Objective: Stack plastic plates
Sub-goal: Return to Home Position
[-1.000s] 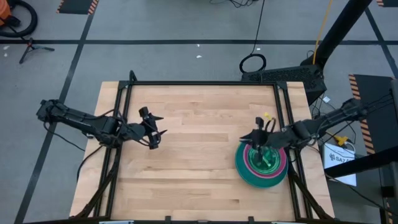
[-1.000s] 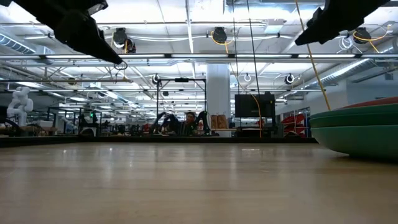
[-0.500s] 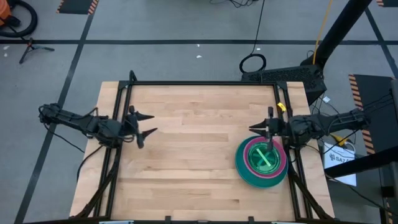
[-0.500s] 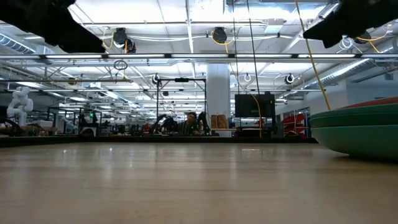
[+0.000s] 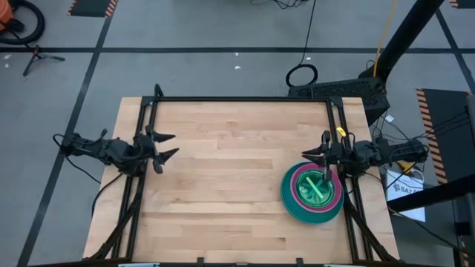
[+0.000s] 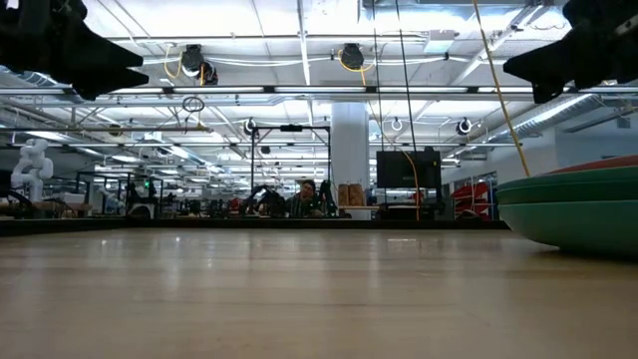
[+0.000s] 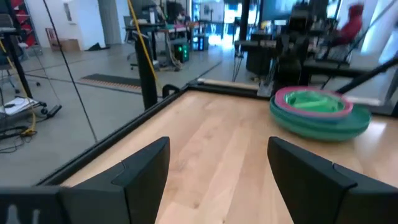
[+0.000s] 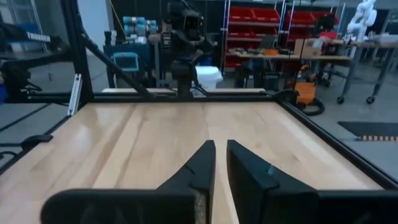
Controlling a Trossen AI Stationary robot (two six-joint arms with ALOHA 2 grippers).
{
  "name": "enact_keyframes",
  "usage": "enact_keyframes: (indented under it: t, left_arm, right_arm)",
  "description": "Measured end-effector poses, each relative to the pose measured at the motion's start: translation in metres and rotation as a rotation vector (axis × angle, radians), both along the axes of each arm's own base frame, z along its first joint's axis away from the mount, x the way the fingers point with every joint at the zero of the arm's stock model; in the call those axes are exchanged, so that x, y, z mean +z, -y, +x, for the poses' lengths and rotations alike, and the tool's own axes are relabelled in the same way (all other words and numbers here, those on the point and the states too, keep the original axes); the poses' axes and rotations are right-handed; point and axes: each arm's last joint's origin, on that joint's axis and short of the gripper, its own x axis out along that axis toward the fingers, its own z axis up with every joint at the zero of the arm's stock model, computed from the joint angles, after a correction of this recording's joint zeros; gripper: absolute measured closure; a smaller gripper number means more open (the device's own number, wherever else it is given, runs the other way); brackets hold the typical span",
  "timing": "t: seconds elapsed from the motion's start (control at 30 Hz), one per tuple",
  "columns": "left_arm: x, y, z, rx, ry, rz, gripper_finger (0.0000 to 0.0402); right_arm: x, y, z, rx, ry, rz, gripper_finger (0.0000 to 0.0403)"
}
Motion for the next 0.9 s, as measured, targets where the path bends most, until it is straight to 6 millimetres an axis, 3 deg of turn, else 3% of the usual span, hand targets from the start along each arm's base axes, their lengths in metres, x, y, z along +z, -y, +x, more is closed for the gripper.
enact_keyframes:
  t: [0.3,0.5,0.73,0.9]
  left_arm:
    - [-0.016,0.000,0.001,0.034,0.060,-0.093,0.0126]
    - [-0.037,0.002,0.009,0.041,0.070,-0.127,0.0126]
    - [-0.042,0.003,0.013,0.023,0.123,-0.099,0.0126]
    - [-0.042,0.002,0.013,0.040,0.123,-0.098,0.0126]
  right_arm:
    - [-0.018,0.000,0.000,0.003,-0.024,-0.051,0.0369]
    - [-0.033,-0.003,0.005,0.060,0.000,-0.034,0.0369]
    - [-0.024,-0.006,0.006,0.180,0.113,-0.061,0.0369]
    - [-0.023,-0.002,0.006,0.032,0.118,-0.107,0.0369]
